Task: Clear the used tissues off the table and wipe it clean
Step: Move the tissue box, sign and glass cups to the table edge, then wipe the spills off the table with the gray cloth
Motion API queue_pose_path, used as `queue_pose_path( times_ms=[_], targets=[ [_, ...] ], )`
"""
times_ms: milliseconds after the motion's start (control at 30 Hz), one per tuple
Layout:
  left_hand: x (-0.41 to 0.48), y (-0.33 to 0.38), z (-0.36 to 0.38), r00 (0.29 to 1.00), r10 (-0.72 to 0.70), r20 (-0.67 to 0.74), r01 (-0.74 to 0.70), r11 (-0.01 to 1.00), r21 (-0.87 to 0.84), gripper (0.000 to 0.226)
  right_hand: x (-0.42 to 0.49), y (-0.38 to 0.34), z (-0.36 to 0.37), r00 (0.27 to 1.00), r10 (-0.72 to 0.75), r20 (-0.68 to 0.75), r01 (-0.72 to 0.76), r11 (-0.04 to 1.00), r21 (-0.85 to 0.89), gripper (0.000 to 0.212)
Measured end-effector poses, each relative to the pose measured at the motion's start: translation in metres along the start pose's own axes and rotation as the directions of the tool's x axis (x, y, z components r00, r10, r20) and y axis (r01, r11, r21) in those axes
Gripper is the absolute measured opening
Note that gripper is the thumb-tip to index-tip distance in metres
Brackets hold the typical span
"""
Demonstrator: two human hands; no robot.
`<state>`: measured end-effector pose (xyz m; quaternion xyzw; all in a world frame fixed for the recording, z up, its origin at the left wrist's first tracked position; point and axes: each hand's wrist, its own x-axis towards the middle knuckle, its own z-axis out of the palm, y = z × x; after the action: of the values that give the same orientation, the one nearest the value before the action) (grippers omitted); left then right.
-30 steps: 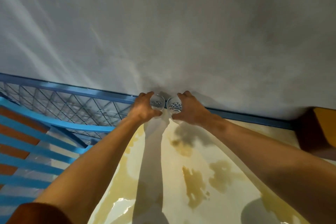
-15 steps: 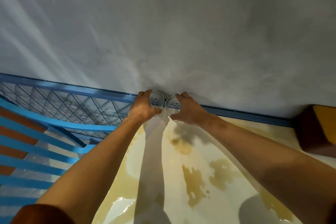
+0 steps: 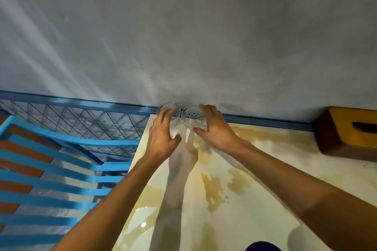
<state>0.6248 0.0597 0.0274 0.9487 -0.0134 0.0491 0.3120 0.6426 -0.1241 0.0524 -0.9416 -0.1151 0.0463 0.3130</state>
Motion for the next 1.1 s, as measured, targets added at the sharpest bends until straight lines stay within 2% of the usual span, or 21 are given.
queue_pose_path(
  times_ms=[133,267,433,767,1100],
  targets=[
    [-0.039,0.028,-0.016,1.000,0.026,0.011,-0.024,0.986,-0.164,0.058,-0.049,-0.005,-0.021,0.998,-0.036,-0.057,0.041,0.996,0.081,0.063],
    [-0.077,0.068,-0.041,0.999,-0.007,-0.032,-0.003,0.956,-0.293,0.041,-0.094,-0.027,-0.050,0.996,0.032,-0.087,-0.022,0.993,0.116,0.047],
    [-0.133,0.119,-0.062,0.999,-0.026,-0.040,0.008,0.914,-0.406,0.024,-0.157,-0.052,-0.081,0.987,0.012,-0.159,0.012,0.989,0.149,0.008],
    [-0.259,0.181,-0.080,0.998,-0.006,0.064,0.037,0.865,-0.501,0.021,-0.301,-0.080,-0.119,0.974,0.077,-0.215,-0.027,0.974,0.226,0.011],
    [-0.343,0.220,-0.092,0.995,0.053,0.080,-0.001,0.838,-0.546,0.021,-0.402,-0.085,-0.138,0.965,0.099,-0.244,-0.028,0.960,0.280,0.010]
  ],
)
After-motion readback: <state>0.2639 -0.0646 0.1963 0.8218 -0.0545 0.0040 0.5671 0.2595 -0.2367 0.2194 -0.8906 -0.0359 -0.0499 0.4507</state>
